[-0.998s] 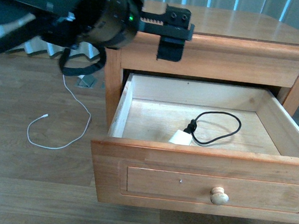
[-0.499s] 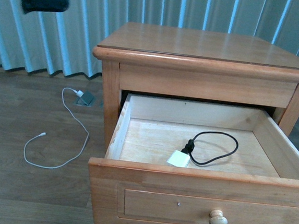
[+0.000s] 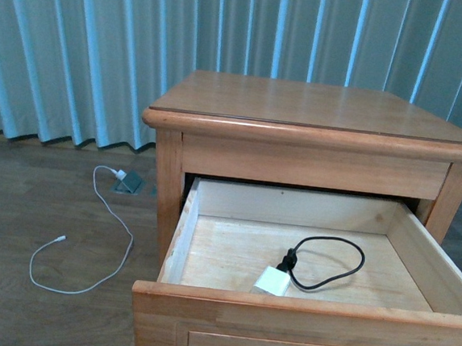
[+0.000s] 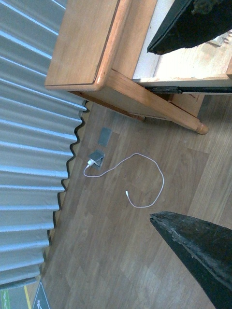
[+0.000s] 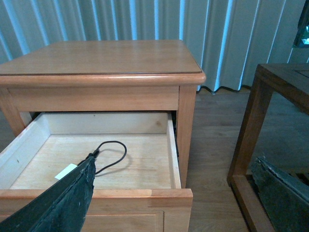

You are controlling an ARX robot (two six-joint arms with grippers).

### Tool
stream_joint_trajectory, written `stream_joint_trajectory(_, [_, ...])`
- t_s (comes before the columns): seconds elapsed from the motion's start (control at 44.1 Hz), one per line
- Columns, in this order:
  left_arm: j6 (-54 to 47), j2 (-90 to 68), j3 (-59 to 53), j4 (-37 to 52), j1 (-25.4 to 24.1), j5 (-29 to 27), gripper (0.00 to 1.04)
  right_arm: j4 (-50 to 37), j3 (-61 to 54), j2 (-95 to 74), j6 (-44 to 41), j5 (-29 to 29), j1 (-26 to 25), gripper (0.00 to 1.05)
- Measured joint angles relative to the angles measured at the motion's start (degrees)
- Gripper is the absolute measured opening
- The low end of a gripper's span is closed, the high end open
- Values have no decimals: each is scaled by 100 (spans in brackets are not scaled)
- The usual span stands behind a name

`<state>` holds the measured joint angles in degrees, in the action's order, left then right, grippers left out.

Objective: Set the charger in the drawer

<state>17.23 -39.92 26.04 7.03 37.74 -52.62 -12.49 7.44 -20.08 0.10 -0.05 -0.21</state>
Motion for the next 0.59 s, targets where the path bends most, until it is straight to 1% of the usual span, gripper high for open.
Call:
stream_joint_trajectory(0.068, [-39,9,-20,35,-15,66,98,0,0,0,0,2,0,96])
stream_joint_trajectory(0.091, [-240,107,-133,273,-127,588,93,0,0,0,0,0,0,96])
stream_joint_trajectory(0.136, [-632,310,-361,566,-330,1287,86,0,0,0,0,0,0,96])
stream_joint_trajectory(0.181, [-925,529,-564,654,-549,1838,79,0,0,0,2,2,0,96])
stream_joint_trajectory(0.25, [-1250,822,-835,658,-870,2378,68,0,0,0,0,2,0,96])
stream_joint_trajectory(0.408, [-1554,1335,-1298,632,-1539,3110,43,0,0,0,0,0,0,96])
stream_joint_trajectory(0.522, [-1617,1637,-1532,570,-1923,3499,25,0,0,0,0,2,0,96])
stream_joint_trajectory(0.544, [-1617,1666,-1552,564,-1958,3512,23,0,0,0,0,2,0,96])
stream_joint_trajectory(0.59, [-1628,1797,-1655,533,-2133,3692,14,0,0,0,0,0,0,96])
